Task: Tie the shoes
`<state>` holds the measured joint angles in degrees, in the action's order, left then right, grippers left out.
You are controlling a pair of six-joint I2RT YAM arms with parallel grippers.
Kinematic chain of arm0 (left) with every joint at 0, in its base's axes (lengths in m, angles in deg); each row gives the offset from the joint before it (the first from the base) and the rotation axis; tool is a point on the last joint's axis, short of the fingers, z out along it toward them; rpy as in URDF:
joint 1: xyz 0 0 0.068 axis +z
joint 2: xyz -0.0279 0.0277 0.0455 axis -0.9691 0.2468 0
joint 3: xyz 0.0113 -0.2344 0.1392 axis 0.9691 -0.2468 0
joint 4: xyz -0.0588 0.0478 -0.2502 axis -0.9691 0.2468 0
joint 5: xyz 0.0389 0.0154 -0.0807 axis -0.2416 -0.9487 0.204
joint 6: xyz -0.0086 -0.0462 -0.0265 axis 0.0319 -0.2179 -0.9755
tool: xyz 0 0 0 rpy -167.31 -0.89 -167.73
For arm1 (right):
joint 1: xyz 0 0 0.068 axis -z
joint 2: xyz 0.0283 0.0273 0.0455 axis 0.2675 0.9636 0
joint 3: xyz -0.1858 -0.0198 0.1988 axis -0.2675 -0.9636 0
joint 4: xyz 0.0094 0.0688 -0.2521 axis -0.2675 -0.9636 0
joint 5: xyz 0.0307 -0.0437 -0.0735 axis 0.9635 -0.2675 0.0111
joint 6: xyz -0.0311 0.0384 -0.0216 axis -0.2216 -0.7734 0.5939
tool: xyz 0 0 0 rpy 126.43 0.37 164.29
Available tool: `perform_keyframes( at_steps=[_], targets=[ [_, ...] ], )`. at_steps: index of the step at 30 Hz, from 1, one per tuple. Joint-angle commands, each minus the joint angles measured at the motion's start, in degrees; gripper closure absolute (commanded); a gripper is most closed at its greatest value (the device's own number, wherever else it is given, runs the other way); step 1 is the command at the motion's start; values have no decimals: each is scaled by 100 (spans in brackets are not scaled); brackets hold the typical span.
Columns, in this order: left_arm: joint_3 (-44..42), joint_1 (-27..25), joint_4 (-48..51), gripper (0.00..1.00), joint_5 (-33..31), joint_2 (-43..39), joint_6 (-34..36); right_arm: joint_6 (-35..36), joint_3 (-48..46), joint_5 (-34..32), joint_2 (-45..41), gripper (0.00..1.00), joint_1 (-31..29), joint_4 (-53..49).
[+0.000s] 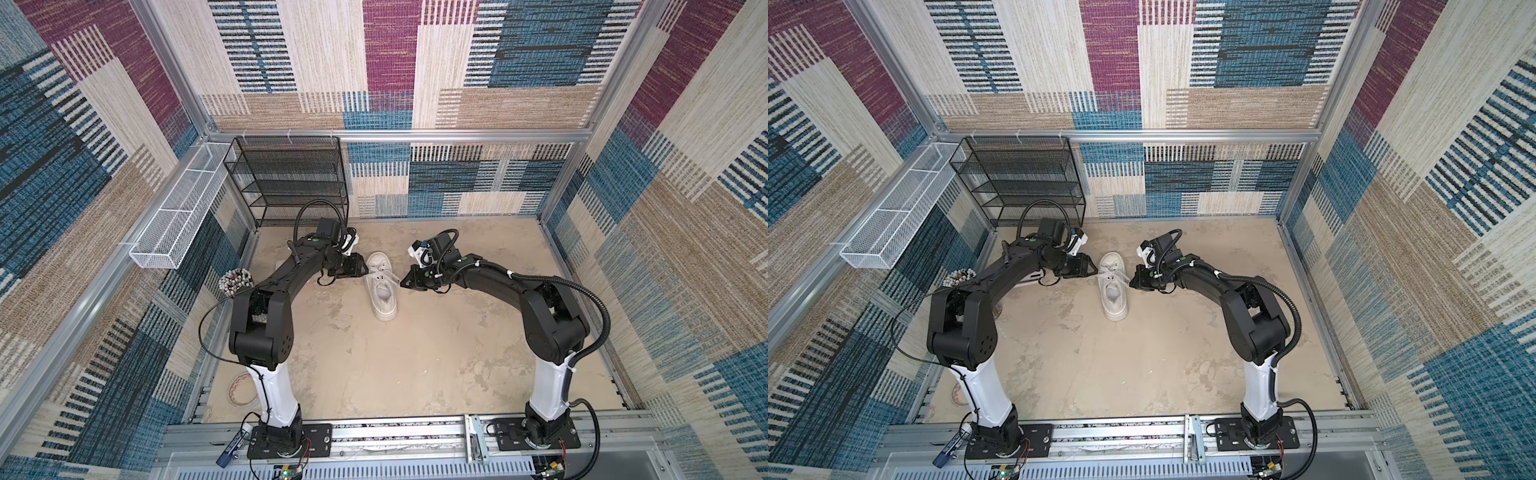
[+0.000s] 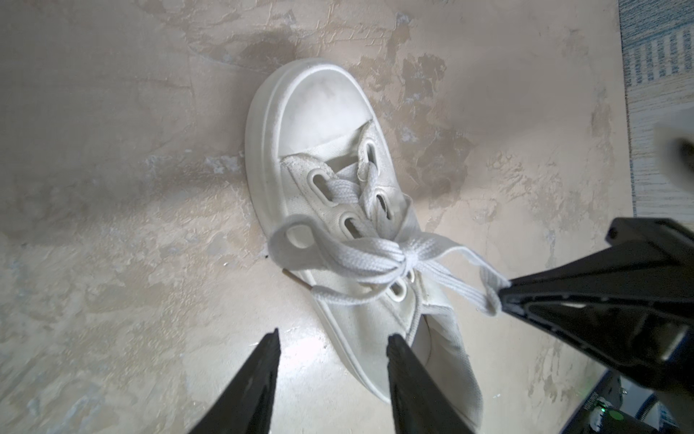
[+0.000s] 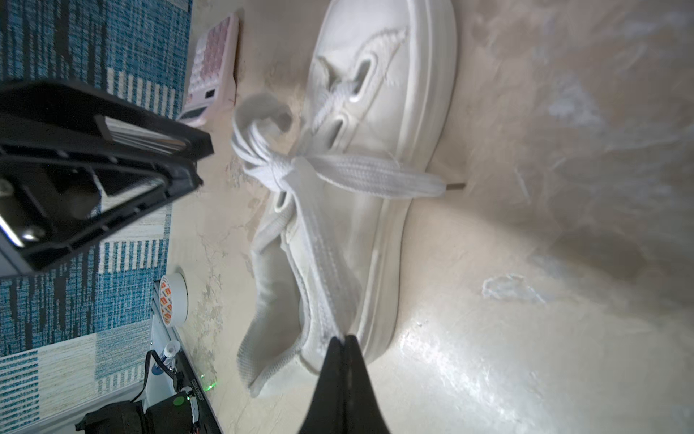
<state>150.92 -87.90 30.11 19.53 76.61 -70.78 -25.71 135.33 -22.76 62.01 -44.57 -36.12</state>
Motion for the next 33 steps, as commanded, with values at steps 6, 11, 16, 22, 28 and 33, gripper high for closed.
perform_keyframes(
  at_steps=[6,11,16,22,28,33],
  targets=[
    [-11,7,-107,50,134,21,-29,-24,36,-135,283,99,-54,-120],
    [10,14,-268,50,312,-7,-176,20,307,3,786,99,-38,-154],
    [87,58,-341,48,425,16,-279,99,423,-208,818,89,-24,-162],
    [94,111,-486,46,436,40,-325,103,248,-550,308,67,80,-229],
    [154,97,-464,46,512,-95,-358,105,283,-344,87,66,172,-107],
    [176,-84,-541,47,595,-218,-401,30,391,-224,-75,67,161,84]
  ],
)
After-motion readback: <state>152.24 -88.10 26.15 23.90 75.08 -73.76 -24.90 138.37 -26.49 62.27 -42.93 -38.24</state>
